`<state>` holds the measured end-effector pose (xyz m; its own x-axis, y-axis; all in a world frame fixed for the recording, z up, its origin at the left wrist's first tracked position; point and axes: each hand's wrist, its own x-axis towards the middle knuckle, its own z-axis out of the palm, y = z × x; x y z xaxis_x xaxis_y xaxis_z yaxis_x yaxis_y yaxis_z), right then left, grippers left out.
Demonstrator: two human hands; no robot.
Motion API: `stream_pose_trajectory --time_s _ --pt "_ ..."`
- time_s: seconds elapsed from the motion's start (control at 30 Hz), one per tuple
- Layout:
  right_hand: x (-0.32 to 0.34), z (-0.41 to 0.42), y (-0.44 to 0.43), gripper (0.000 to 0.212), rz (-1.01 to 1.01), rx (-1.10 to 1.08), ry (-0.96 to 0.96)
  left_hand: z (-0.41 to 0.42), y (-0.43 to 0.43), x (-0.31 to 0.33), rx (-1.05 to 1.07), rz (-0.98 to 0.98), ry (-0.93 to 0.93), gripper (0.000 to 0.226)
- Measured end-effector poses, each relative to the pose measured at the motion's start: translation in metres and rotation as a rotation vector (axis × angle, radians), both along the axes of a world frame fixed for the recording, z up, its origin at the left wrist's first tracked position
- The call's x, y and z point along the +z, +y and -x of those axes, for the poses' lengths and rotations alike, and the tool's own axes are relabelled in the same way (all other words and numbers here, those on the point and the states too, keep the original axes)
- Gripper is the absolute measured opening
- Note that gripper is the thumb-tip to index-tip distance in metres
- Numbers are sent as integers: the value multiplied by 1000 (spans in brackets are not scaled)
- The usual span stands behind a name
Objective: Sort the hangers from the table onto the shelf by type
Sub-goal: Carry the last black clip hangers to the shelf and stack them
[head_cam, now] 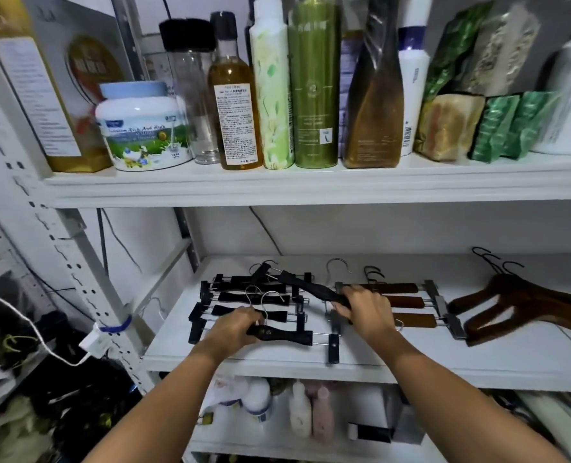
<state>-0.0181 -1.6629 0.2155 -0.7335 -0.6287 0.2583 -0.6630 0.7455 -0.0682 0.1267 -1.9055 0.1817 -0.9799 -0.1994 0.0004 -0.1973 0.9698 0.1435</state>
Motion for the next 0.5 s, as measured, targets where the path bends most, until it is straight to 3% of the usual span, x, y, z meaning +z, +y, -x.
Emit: stream_pose_trajectory --time_s 0.5 --pt "-43 57 -67 33 2 53 -114 36 -62 -45 106 -93 -115 36"
